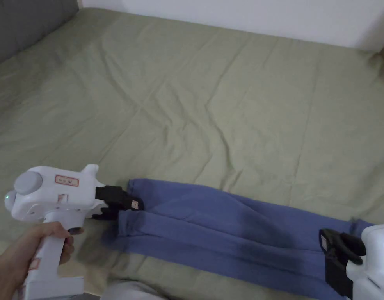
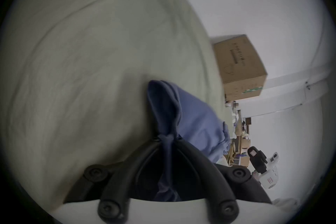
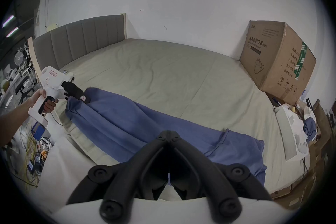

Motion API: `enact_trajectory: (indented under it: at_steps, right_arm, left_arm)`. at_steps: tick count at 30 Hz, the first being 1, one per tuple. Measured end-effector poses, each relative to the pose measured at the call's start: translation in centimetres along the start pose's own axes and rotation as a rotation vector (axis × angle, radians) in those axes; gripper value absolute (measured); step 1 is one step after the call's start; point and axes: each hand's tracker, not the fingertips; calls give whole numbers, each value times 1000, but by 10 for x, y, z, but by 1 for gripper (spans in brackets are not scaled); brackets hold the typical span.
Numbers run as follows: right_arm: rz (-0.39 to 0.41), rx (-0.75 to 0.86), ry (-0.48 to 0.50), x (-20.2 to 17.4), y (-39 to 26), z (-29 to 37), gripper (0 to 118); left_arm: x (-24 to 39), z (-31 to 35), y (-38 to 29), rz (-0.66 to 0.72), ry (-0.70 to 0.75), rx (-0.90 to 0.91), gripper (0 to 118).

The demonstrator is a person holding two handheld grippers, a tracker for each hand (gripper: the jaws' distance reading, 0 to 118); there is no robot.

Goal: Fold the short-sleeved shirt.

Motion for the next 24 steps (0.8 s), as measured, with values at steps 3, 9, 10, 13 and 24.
enact_trajectory:
  at_steps: [3,9,10,13,24]
  right_arm:
    - [21,0,-6,0,-1,2,0]
    - [-8,-8,-10,14,-12,3,0]
    - [-27,-9,-4,18,-14,4,0]
    - [-64,2,-2,30,-20,9,0]
    - [-272,30,-14,99,-49,25,0]
  left_arm:
    - [-7,10,-4,74,-135,60,5]
    - [33,26,-9,2,-38,61,5]
    - [43,31,-11,0,-33,70,5]
    - [79,43,-16,-36,-9,113,5]
    - [245,-5,-58,-162,54,96,5]
